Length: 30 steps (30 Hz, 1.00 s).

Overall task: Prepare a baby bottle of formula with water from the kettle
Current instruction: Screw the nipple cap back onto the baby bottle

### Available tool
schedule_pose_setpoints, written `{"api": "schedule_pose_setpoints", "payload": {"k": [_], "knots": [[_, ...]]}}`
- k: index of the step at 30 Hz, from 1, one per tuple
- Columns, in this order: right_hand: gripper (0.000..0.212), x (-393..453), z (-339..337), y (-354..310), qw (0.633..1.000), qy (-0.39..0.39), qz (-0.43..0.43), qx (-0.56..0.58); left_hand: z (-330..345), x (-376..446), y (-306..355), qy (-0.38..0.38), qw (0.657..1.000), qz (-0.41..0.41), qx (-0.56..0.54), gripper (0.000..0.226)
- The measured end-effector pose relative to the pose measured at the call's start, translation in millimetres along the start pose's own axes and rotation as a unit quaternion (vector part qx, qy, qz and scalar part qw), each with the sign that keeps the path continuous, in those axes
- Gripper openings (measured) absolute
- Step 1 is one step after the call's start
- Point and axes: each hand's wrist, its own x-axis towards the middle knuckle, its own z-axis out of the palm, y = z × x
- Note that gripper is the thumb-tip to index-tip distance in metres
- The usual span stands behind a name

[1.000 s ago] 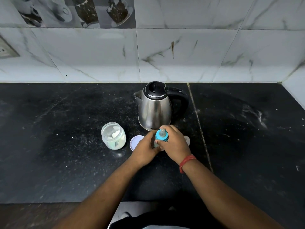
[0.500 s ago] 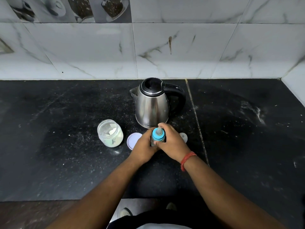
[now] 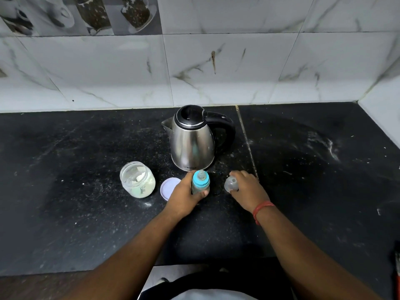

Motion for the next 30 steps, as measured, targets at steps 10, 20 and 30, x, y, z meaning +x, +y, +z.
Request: {"api": "schedule_pose_setpoints", "payload": {"k": [10, 20, 30], "knots": [[0.040, 4.1, -41.2, -46.9, 0.899, 0.036, -0.030, 0.435, -10.9, -7.4, 8.2, 0.022, 0.997, 0.071, 0.022, 0.063], [0.036, 4.5, -59.5, -65.4, 0.907, 0.029, -0.055, 0.417, -31.1, -4.9, 21.2, 0.037, 0.996, 0.061, 0.052, 0.065], [0.050, 6.4, -43.3, -77.3, 0.942, -0.015, -0.090, 0.323, -40.5, -0.1, 30.5, 0.007, 0.994, 0.072, 0.087, 0.063]]}}
